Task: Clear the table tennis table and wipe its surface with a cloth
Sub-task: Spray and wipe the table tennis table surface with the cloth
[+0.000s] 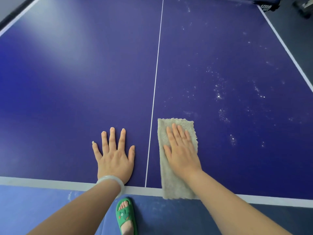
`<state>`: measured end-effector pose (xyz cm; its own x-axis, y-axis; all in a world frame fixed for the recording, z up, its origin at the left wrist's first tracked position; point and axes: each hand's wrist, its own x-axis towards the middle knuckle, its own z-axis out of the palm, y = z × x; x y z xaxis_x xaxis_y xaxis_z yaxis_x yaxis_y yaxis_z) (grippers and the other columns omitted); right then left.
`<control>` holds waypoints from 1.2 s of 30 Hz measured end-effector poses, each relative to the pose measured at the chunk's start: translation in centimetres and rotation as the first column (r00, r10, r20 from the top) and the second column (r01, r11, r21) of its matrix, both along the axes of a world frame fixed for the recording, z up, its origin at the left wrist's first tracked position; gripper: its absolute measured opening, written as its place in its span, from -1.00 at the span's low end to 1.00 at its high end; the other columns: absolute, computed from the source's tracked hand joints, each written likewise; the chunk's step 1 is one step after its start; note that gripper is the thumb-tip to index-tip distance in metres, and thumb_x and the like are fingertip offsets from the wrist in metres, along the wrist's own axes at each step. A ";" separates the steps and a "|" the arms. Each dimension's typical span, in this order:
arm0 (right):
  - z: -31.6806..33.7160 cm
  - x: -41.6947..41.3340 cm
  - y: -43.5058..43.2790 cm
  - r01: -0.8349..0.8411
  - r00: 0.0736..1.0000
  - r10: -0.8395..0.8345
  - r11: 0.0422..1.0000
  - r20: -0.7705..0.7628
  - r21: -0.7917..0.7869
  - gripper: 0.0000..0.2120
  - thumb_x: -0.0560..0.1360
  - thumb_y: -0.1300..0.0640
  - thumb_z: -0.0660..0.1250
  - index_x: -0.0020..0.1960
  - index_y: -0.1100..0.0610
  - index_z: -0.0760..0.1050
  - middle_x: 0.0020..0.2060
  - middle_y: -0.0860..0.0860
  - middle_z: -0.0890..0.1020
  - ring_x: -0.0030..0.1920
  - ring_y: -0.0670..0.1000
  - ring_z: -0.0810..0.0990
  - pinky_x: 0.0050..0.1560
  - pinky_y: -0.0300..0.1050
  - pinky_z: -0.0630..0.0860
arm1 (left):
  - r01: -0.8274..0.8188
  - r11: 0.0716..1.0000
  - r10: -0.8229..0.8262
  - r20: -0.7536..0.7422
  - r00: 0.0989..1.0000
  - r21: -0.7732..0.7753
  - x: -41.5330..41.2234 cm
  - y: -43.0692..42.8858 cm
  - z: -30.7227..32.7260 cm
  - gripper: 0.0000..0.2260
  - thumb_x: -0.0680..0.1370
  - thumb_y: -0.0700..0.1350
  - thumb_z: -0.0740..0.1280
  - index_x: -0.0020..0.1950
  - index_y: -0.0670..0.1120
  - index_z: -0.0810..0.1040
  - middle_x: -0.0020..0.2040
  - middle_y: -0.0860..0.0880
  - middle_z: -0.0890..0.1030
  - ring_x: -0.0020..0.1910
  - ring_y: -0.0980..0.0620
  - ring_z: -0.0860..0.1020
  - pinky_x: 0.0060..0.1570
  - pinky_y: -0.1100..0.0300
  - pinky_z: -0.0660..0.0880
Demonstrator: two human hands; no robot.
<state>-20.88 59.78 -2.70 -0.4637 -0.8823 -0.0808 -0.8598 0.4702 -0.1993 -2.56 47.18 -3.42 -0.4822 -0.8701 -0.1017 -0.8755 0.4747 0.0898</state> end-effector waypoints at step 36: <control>0.1 0.2 -8.4 0.307 0.952 -0.305 0.943 -0.037 0.130 -0.44 0.67 -0.10 -0.19 0.60 0.03 -0.22 0.60 0.05 -0.18 0.58 0.12 -0.24 0.54 0.20 -0.22 | 0.014 1.000 -0.014 -0.006 1.000 0.028 0.1 0.0 0.1 -0.44 0.61 0.16 -0.26 0.62 0.08 -0.06 0.63 -0.06 0.00 0.59 -0.17 -0.11 0.49 -0.29 -0.15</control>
